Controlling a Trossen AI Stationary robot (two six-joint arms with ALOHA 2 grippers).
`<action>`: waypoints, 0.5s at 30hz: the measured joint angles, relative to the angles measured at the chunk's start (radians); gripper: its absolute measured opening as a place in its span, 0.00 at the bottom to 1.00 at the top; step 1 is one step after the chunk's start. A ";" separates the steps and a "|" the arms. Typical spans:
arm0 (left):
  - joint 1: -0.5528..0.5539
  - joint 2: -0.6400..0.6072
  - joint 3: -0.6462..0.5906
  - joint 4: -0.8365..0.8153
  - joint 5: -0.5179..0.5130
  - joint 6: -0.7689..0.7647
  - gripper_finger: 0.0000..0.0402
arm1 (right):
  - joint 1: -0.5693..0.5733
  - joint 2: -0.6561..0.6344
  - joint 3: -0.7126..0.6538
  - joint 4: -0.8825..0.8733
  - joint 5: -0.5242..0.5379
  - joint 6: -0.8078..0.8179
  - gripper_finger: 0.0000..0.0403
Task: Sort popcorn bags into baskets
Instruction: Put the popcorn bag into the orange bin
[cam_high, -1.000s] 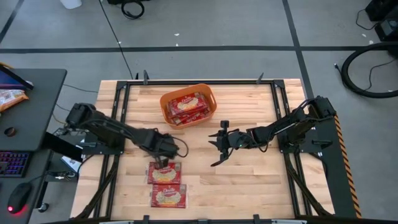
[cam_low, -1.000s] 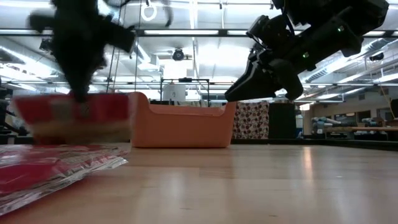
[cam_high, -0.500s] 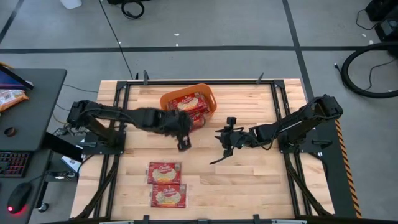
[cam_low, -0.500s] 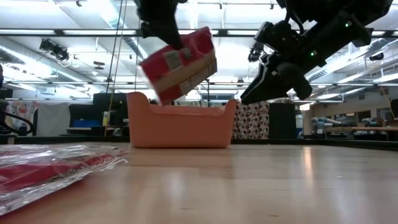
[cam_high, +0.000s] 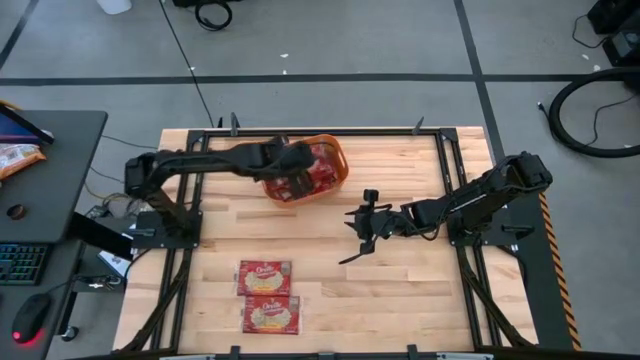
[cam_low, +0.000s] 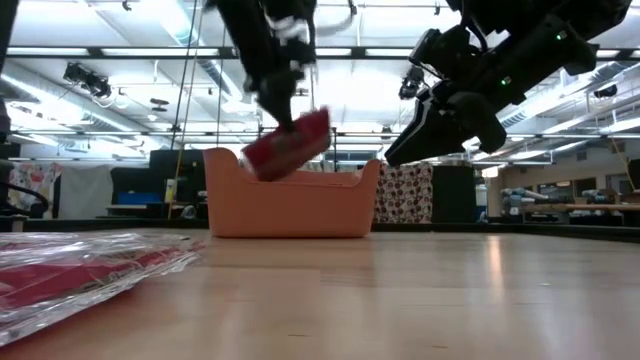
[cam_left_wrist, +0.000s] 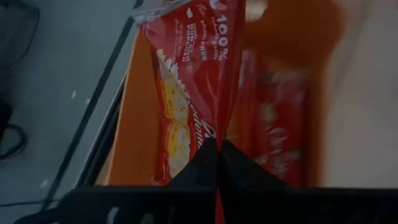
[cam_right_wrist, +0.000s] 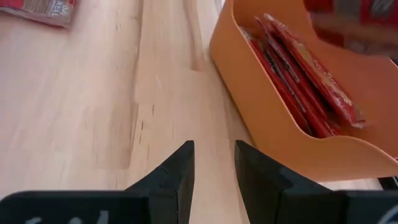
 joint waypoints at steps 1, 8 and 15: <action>0.014 0.020 0.000 -0.008 0.000 0.016 0.01 | 0.000 0.000 0.000 0.000 -0.011 0.002 0.29; 0.045 0.109 -0.002 -0.049 -0.003 0.062 0.18 | 0.007 0.000 -0.020 0.021 -0.057 0.022 0.29; -0.050 0.086 0.086 -0.175 0.141 0.040 0.42 | 0.006 -0.001 -0.065 0.065 -0.010 0.009 0.29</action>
